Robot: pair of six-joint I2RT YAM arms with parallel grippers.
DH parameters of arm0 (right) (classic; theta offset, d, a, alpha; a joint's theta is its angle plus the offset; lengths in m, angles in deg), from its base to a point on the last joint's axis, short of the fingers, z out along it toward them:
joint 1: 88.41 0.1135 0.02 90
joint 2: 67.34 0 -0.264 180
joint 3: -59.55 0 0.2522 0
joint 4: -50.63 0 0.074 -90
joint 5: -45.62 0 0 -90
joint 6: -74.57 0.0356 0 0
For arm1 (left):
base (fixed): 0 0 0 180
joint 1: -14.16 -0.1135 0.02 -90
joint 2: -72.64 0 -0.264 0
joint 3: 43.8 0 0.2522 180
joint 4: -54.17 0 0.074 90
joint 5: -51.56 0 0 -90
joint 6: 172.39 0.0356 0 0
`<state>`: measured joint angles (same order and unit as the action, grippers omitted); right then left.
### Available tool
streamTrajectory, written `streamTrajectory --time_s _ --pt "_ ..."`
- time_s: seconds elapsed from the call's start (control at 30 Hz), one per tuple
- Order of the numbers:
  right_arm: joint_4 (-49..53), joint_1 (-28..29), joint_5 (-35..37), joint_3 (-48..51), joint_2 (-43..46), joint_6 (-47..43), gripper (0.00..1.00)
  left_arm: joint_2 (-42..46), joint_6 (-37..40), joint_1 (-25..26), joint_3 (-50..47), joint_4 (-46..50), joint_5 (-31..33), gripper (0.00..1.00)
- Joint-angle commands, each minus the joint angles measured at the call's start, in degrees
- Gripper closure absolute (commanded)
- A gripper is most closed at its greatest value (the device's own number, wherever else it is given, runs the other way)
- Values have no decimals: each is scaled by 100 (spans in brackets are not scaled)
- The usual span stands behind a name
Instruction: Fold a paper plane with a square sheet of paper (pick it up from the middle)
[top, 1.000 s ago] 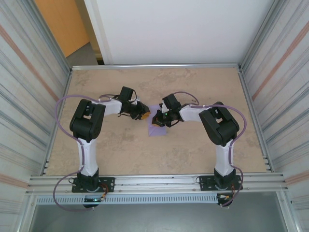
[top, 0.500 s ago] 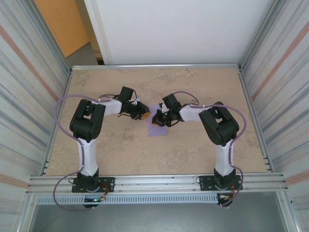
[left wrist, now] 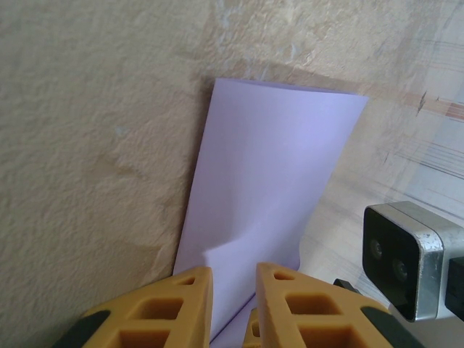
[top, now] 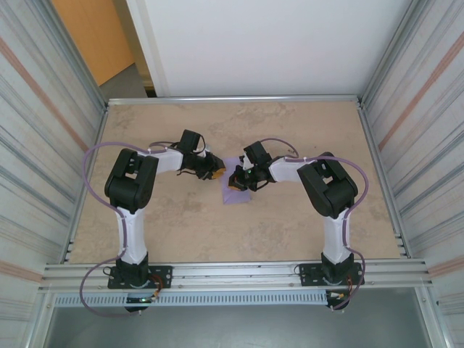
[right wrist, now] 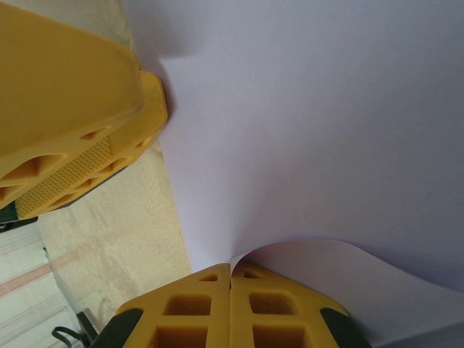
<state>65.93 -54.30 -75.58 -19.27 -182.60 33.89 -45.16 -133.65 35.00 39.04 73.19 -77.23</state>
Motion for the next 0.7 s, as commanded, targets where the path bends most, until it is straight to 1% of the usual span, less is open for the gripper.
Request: streamTrajectory --time_s 0.0,0.1,0.23,0.47,0.67 --pt "184 8 197 -59 -143 78 94 -402 49 74 -325 555 415 77" --pt "239 8 248 -54 -132 80 91 -377 46 69 -316 555 408 77" --pt "302 8 314 -42 -135 87 81 -266 42 60 -185 619 372 76" --pt "346 8 337 -66 -138 97 69 521 143 -40 174 912 563 73" --pt "419 13 360 -80 -131 61 62 1111 222 -133 -75 860 829 69"
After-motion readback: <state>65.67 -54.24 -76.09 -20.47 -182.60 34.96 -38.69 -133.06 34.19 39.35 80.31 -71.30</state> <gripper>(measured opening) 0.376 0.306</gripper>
